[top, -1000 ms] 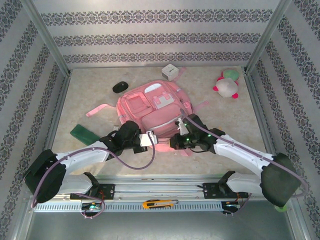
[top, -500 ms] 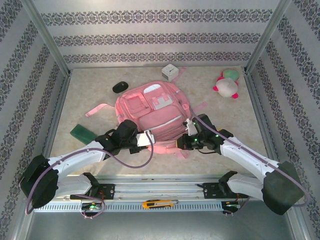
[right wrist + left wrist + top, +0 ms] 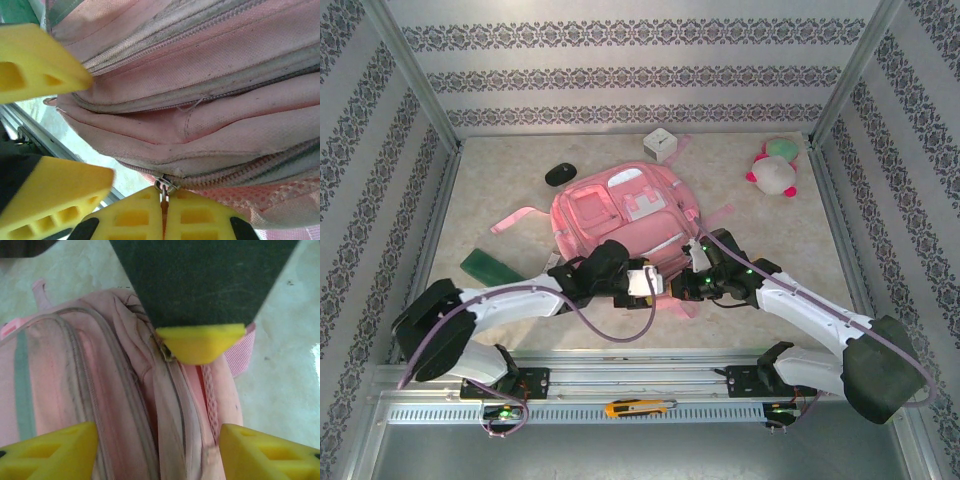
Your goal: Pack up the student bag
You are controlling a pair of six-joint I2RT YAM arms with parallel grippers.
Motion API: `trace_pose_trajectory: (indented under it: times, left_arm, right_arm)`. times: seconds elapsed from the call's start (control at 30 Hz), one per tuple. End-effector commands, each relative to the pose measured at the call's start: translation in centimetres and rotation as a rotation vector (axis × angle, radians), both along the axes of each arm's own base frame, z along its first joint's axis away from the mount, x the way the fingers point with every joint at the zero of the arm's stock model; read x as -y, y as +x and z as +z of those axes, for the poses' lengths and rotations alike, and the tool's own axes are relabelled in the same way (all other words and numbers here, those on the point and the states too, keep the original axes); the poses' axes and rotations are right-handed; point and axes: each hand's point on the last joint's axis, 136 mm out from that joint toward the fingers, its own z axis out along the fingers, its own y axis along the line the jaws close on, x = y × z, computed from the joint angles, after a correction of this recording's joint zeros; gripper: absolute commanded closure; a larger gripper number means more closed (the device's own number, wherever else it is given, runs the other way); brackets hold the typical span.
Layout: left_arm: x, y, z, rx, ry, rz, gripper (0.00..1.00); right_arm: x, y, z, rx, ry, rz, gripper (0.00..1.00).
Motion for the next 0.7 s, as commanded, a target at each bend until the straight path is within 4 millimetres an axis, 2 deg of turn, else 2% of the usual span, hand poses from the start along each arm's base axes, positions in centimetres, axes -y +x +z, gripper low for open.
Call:
trace_pose_trajectory:
  times: [0.0, 0.1, 0.17, 0.27, 0.33, 0.43, 0.53, 0.63, 0.67]
  left_arm:
    - [2.2, 1.3, 1.2, 0.047, -0.053, -0.001, 0.41]
    - [1.9, 1.2, -0.1, 0.036, -0.011, -0.012, 0.51]
    - [1.6, 0.9, -0.4, 0.023, -0.005, -0.011, 0.57]
    - [0.4, -0.1, -0.8, -0.002, 0.044, -0.025, 0.89]
    - [-1.3, -0.9, -1.1, -0.008, 0.130, -0.044, 1.00]
    - [-4.9, -1.9, -0.8, -0.035, 0.251, -0.042, 1.00]
    - [-8.3, -2.6, -0.1, -0.070, 0.301, -0.018, 1.00]
    - [-10.7, -3.3, 0.0, -0.073, 0.338, 0.003, 1.00]
    - [-11.0, -3.4, 0.1, -0.066, 0.338, 0.004, 1.00]
  right_arm:
    - [-0.8, 0.1, 0.8, 0.024, 0.037, 0.020, 1.00]
    - [-1.0, 0.2, 1.3, 0.034, 0.063, 0.018, 1.00]
    - [-1.1, 0.2, 1.8, 0.037, 0.084, 0.022, 1.00]
    - [-0.7, 0.6, 2.2, 0.037, 0.101, 0.007, 1.00]
    - [0.2, 1.2, 2.3, 0.026, 0.139, -0.030, 1.00]
    - [1.9, 2.2, 2.3, 0.038, 0.151, -0.091, 1.00]
    - [2.7, 2.4, 2.0, 0.035, 0.157, -0.110, 1.00]
    - [2.0, 2.0, 2.0, 0.029, 0.165, -0.086, 1.00]
    - [1.5, 1.8, 2.1, 0.036, 0.166, -0.070, 1.00]
